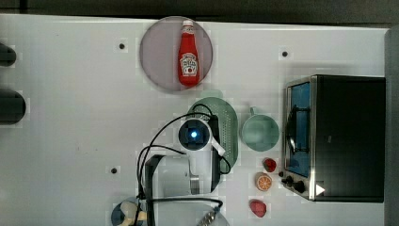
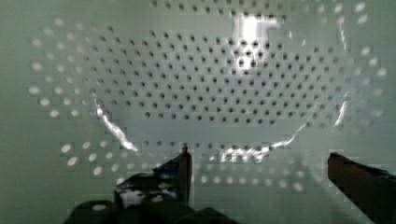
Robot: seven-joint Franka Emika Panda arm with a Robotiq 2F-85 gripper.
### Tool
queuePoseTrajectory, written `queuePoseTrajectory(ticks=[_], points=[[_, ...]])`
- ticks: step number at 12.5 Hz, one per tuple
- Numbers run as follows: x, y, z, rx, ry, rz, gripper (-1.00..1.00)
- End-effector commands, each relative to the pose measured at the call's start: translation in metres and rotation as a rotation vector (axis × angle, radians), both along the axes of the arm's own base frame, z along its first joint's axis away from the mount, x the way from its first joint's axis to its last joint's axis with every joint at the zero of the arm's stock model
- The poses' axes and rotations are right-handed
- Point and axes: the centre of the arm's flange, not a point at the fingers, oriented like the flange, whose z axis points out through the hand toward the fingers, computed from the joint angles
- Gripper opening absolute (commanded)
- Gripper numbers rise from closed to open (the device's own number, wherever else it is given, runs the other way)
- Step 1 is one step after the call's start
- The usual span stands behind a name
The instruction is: Drag strainer right to left.
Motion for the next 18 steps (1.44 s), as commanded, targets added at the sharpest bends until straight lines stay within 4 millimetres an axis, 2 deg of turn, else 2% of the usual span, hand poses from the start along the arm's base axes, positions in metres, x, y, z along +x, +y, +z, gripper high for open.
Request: queuePoseTrajectory(ticks=[1, 5, 8, 14, 18], points=[[0.012, 0.008, 0.007, 0.005, -0.085, -0.045, 1.0], [0.009, 0.026, -0.002, 0.007, -0.069, -0.006, 1.0], [0.015, 0.046, 0.0, 0.011, -0.079, 0.006, 1.0], [0.017, 0.106, -0.001, 0.018, -0.091, -0.082, 1.0], [0.011, 0.144, -0.001, 0.023, -0.095, -0.064, 1.0]])
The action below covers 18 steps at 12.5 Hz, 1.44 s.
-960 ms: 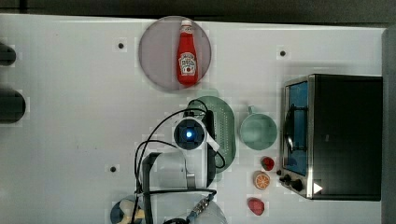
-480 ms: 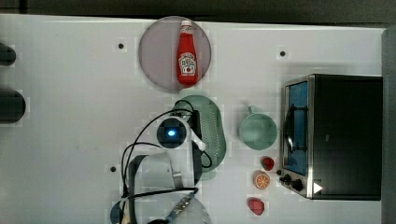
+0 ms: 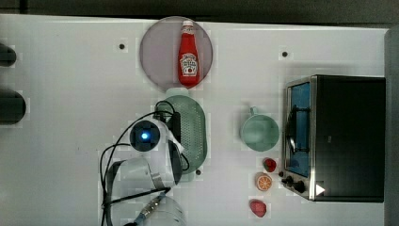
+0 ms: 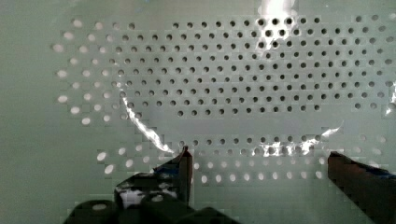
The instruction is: Drag strainer right to left.
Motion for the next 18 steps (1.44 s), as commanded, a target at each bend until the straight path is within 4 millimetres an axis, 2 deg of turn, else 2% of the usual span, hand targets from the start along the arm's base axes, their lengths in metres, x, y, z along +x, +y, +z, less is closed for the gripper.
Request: queuePoseTrajectory(ticks=[1, 7, 14, 18], points=[[0.002, 0.037, 0.012, 0.015, -0.033, -0.017, 1.0], [0.009, 0.087, 0.008, 0.043, -0.002, -0.017, 1.0], [0.019, 0.167, 0.009, 0.092, 0.051, -0.001, 1.0], [0.023, 0.197, 0.006, 0.131, 0.052, -0.019, 1.0]])
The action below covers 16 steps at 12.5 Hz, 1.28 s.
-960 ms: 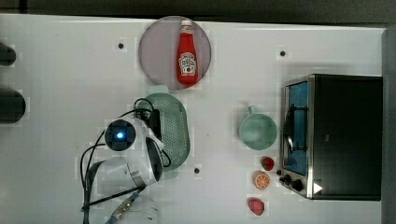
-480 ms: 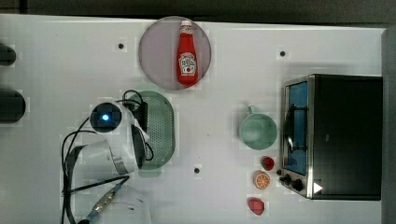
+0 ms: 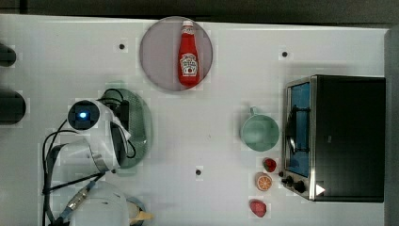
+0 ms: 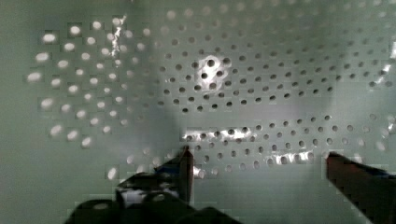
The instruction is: Drag strainer right to left.
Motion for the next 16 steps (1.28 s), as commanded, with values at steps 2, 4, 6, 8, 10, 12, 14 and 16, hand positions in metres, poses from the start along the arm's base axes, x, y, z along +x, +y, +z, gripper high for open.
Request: queuePoseTrajectory(ticks=[2, 4, 6, 8, 10, 12, 14, 16], points=[[-0.012, 0.057, 0.011, 0.06, 0.011, -0.032, 1.0], [-0.014, 0.071, 0.011, 0.063, 0.014, -0.079, 1.0], [-0.017, 0.086, 0.01, 0.066, 0.014, -0.097, 1.0], [-0.018, 0.099, 0.009, 0.073, 0.007, -0.081, 1.0], [-0.018, 0.11, 0.008, 0.081, 0.001, -0.067, 1.0], [-0.02, 0.122, 0.006, 0.087, -0.004, -0.054, 1.0], [-0.02, 0.13, 0.007, 0.091, -0.01, -0.051, 1.0], [-0.015, 0.128, 0.016, 0.091, -0.025, -0.05, 1.0]])
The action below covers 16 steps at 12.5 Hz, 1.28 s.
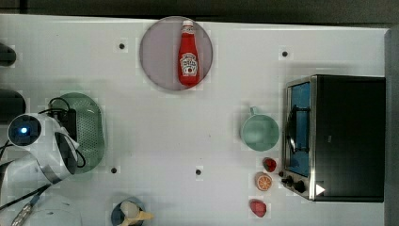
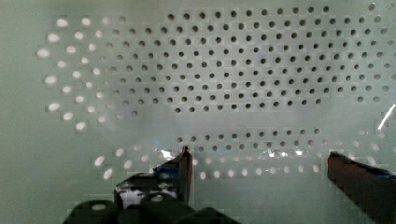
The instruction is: Drag strainer right to left.
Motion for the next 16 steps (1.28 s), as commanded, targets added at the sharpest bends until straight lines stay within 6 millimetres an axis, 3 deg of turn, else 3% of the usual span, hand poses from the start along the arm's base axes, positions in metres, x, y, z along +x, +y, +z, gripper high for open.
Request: queuePoseTrajectory(ticks=[1, 4, 7, 9, 11, 14, 16], points=[[0.023, -0.015, 0.023, -0.005, -0.013, -0.075, 1.0], [0.035, -0.035, 0.086, -0.016, -0.021, 0.083, 1.0], [0.068, -0.093, 0.185, -0.022, -0.086, 0.244, 1.0], [0.095, -0.156, 0.259, -0.019, -0.182, 0.284, 1.0], [0.113, -0.238, 0.318, -0.059, -0.246, 0.323, 1.0], [0.116, -0.365, 0.383, -0.17, -0.281, 0.494, 1.0], [0.103, -0.438, 0.407, -0.212, -0.256, 0.615, 1.0]])
